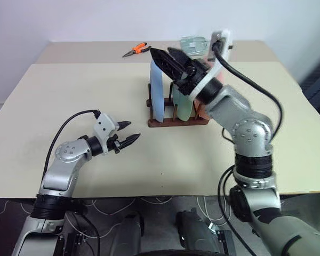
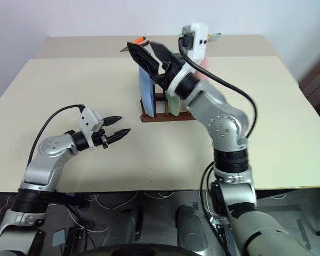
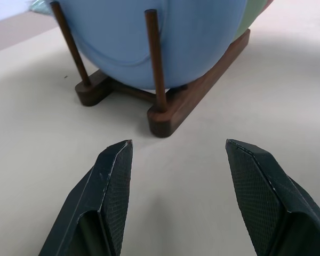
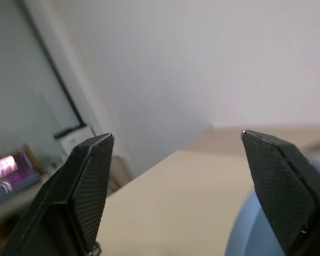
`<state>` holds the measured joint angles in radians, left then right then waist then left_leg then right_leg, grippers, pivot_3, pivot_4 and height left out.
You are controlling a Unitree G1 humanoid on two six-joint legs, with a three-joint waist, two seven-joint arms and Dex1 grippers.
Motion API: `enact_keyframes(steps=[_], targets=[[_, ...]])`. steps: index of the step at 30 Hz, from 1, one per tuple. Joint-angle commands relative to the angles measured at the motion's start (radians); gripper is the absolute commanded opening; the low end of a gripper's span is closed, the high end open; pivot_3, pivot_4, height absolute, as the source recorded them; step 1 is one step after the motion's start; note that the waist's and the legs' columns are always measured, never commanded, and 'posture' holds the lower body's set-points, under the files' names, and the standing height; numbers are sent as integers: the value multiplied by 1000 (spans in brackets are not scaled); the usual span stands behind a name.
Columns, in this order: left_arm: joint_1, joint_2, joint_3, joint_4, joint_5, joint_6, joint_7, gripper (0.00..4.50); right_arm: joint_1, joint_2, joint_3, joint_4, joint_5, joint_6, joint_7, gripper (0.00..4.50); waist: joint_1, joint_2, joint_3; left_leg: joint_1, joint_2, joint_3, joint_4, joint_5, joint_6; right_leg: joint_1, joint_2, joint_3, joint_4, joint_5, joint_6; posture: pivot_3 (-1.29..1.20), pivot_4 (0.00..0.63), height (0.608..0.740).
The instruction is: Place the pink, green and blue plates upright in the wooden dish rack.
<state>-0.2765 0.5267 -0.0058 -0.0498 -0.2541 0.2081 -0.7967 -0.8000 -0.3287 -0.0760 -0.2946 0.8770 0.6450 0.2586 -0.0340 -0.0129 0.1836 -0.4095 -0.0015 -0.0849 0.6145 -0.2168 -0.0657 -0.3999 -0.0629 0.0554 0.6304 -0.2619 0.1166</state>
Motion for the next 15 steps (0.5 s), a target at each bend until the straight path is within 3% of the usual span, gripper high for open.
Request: enact_keyframes(steps=[1,4,7,11,15], targets=[[11,12,28,24,33,-62,28,2833,45,-159,-190,-74,-53,-44,13,3920,7,-1,0,0,0,0,0,0,0,1,0,0,-1,0,0,0,150,740],[6,18,27,83,71,-110,56,2833,207,-295,-268,-52,-150,-60,45,3920,21,-3,-2,0,0,0,0,0,0,1,0,0,-2,-1,-2,0,150,740],[8,22,42,139,75,-135,63,2833,459,-406,-280,-7,-311,-151,142,3920,21,-4,-2,1,0,1,-1,0,0,1,0,0,-2,-2,-3,0,150,740],[24,45,34,201,119,-190,67,2833,640,-427,-219,77,-448,-269,218,3920,7,0,0,2,0,4,0,0,0,0,0,4,-1,-2,-3,0,150,740],[43,54,53,196,109,-193,65,2833,678,-395,-174,142,-521,-347,251,3920,-10,0,0,3,1,5,0,0,0,1,1,5,0,-2,-3,0,150,740]])
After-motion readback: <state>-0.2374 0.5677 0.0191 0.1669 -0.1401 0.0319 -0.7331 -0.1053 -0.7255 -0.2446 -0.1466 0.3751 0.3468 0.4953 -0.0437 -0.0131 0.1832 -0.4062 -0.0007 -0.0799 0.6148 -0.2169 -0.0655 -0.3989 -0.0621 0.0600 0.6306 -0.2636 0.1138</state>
